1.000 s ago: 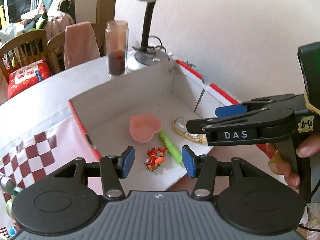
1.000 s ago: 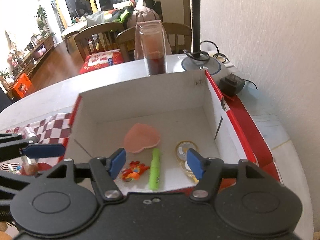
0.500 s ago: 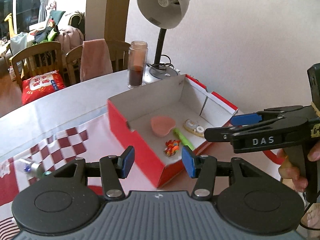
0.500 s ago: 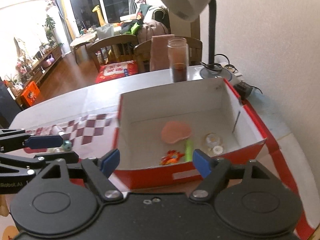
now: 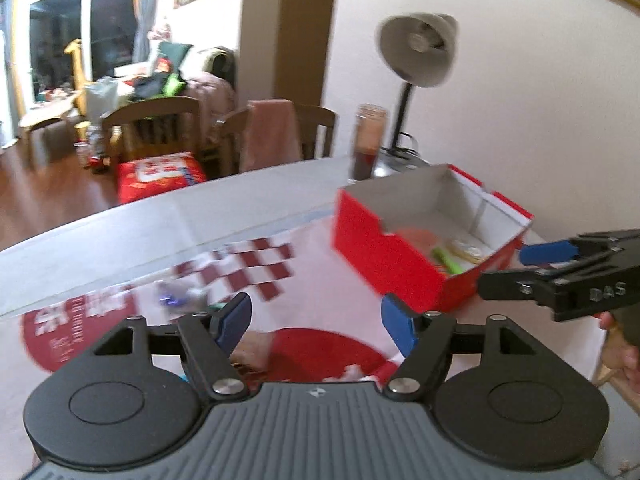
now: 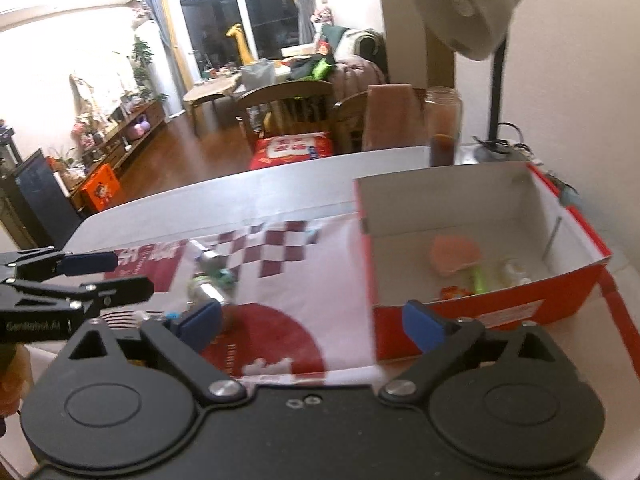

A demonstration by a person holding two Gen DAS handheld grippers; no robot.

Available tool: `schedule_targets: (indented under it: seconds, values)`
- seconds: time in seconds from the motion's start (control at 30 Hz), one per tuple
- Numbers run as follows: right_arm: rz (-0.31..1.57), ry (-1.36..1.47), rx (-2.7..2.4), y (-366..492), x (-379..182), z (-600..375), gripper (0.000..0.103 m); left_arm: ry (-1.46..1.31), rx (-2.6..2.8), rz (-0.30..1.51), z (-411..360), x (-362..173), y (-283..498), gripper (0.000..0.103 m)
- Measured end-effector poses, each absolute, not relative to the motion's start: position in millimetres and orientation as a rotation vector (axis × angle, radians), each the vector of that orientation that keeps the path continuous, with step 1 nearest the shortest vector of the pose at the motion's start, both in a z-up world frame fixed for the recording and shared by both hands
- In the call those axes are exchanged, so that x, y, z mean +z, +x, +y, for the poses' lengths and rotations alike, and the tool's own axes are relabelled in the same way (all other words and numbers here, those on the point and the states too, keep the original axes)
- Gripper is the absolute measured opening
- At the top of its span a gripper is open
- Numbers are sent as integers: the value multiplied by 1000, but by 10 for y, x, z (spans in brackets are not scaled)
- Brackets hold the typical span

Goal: Organize rigid objects
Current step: 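Withdraw both grippers from the shoebox back toward the remaining pile, then grasp the yellow box with the left gripper while the right grasps the pink pig figure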

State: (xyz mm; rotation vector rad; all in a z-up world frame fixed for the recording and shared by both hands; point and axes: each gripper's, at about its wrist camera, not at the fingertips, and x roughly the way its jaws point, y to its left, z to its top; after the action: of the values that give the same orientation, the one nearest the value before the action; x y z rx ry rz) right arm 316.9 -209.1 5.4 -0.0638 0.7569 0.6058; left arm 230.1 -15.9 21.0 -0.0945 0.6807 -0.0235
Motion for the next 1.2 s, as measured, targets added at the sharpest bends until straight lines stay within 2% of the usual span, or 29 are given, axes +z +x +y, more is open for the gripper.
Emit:
schedule_targets:
  seconds: [0.17,0.5,0.97,1.2]
  values:
    - [752,-70,656,2981,-33,-1810,103,-121,78,668,288,99,2053,82]
    - [807,-88,687,2771,-241,-1225,103,-131,213,702,950,-341,1687,82]
    - [898,-199,719,2683,-600,-542,103,-127,237,763,935,-997,1531,82]
    - [960,-233,714,2754,-789,-252,98,-124,242,768,848,-1144,1560,82]
